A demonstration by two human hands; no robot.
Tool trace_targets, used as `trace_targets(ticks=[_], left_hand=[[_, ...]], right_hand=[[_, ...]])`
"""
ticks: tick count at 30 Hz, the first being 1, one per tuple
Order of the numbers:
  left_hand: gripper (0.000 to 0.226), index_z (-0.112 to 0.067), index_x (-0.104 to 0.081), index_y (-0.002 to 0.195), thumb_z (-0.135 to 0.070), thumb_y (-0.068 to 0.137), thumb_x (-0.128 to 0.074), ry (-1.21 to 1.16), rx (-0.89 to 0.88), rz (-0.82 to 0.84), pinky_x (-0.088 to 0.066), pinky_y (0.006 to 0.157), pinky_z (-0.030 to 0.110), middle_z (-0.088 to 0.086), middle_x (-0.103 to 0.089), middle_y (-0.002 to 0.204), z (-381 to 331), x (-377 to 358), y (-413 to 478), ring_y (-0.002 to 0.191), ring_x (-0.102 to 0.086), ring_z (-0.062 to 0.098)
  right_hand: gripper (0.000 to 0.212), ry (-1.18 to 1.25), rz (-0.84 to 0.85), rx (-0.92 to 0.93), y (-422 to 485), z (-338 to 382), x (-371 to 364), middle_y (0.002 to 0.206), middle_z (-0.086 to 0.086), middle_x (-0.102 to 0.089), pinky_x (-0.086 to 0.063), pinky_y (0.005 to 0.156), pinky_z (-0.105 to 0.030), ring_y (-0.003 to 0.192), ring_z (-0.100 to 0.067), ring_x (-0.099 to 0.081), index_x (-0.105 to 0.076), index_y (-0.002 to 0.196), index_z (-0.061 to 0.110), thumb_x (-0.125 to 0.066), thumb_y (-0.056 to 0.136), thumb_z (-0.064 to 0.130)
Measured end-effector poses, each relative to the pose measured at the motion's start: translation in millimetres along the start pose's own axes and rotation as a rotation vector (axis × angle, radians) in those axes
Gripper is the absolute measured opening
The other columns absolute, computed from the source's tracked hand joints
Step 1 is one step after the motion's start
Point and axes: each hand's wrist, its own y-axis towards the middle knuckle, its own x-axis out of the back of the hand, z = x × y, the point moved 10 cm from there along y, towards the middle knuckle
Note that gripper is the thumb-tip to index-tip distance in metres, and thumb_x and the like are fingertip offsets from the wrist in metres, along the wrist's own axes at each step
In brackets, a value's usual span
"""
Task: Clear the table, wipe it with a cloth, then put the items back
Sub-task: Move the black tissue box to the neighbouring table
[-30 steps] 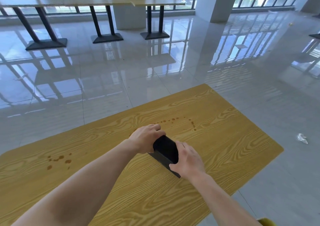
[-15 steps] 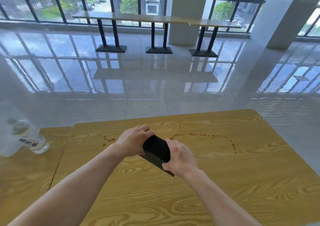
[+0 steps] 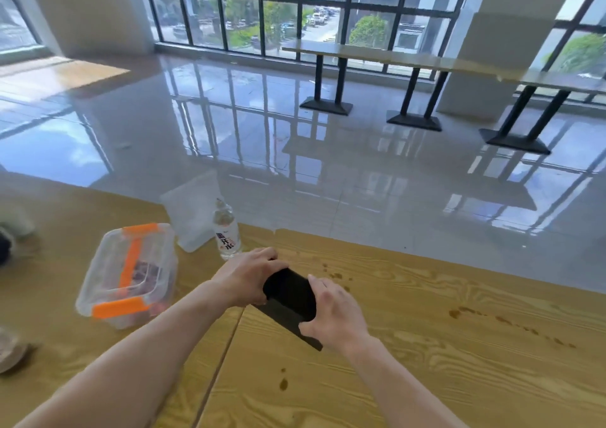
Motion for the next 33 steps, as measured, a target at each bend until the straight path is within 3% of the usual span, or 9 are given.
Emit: trace_targets(ticks=[4,6,9,16,21,24,26,28,33], left_hand=[[0.068,-0.04,-0.046,0.13,-0.029,0.072,-0.08,0.014,0.035,0.009,-0.04,0.07,0.025,-0.01,-0.047,0.114,65.5,0.6,-18.6,0.103,-0.053,0.015],[0.069,-0.04,-0.046,0.129,-0.029,0.071,-0.081,0.009,0.043,0.021,-0.043,0.071,0.026,-0.011,-0.047,0.113,93.6,0.4,-21.0,0.104,-0.054,0.015],[0.073,-0.039,-0.046,0.131,-0.026,0.068,-0.081,0.002,0.046,0.071,-0.053,0.082,0.035,-0.01,-0.05,0.121,129.6,-3.5,-18.6,0.112,-0.053,0.016],[0.08,-0.034,-0.046,0.137,-0.015,0.067,-0.081,0.016,0.026,0.19,-0.049,0.096,0.043,-0.005,-0.048,0.125,190.7,-16.6,0.5,0.119,-0.049,0.02],[0.073,-0.034,-0.045,0.136,-0.016,0.073,-0.077,0.076,0.0,0.222,-0.051,0.085,0.039,-0.007,-0.046,0.129,216.6,-21.6,5.0,0.121,-0.048,0.018],[0.072,-0.035,-0.041,0.137,-0.018,0.076,-0.076,0.154,-0.021,0.21,-0.038,0.067,0.03,-0.009,-0.044,0.133,225.2,-24.3,6.8,0.121,-0.047,0.016],[0.071,-0.033,-0.041,0.136,-0.017,0.077,-0.076,0.161,-0.035,0.207,-0.042,0.073,0.031,-0.008,-0.044,0.132,227.1,-29.0,8.2,0.12,-0.047,0.017],[0.072,-0.032,-0.04,0.136,-0.015,0.077,-0.077,0.124,-0.035,0.218,-0.049,0.089,0.037,-0.007,-0.043,0.132,229.1,-34.6,9.2,0.123,-0.046,0.018],[0.074,-0.032,-0.038,0.139,-0.01,0.078,-0.075,0.093,-0.063,0.231,-0.045,0.103,0.04,-0.005,-0.043,0.137,230.8,-45.4,12.2,0.13,-0.041,0.019]], right_hand=[[0.095,0.014,0.014,0.023,35.6,51.6,-27.9,0.132,0.001,-0.054,-0.05,0.094,-0.036,0.117,-0.02,-0.052,-0.03,0.152,0.018,-0.073,0.07,0.042],[0.094,0.03,0.021,0.012,50.8,71.2,-40.3,0.132,0.001,-0.054,-0.051,0.091,-0.036,0.116,-0.021,-0.052,-0.031,0.151,0.019,-0.072,0.07,0.043],[0.093,0.055,0.043,-0.02,72.7,93.8,-56.8,0.13,0.002,-0.053,-0.051,0.088,-0.037,0.114,-0.022,-0.051,-0.031,0.15,0.021,-0.072,0.069,0.043],[0.078,0.078,0.08,-0.107,118.0,125.8,-86.5,0.123,0.002,-0.055,-0.052,0.086,-0.039,0.11,-0.022,-0.053,-0.042,0.138,0.021,-0.071,0.069,0.041],[0.074,0.087,0.072,-0.156,135.2,137.6,-104.9,0.119,0.004,-0.054,-0.052,0.08,-0.037,0.105,-0.02,-0.053,-0.043,0.135,0.024,-0.073,0.07,0.043],[0.076,0.097,0.062,-0.183,139.6,141.6,-114.5,0.115,0.007,-0.054,-0.052,0.077,-0.034,0.101,-0.018,-0.054,-0.041,0.135,0.028,-0.075,0.07,0.047],[0.081,0.1,0.059,-0.198,140.7,142.0,-119.8,0.118,0.008,-0.053,-0.052,0.078,-0.034,0.103,-0.017,-0.053,-0.037,0.14,0.028,-0.076,0.071,0.048],[0.088,0.096,0.055,-0.207,141.5,141.4,-124.1,0.122,0.008,-0.053,-0.052,0.08,-0.034,0.106,-0.017,-0.053,-0.033,0.146,0.028,-0.076,0.072,0.049],[0.092,0.086,0.058,-0.232,140.4,141.8,-133.6,0.127,0.009,-0.05,-0.052,0.084,-0.035,0.112,-0.016,-0.051,-0.029,0.149,0.028,-0.075,0.074,0.054]])
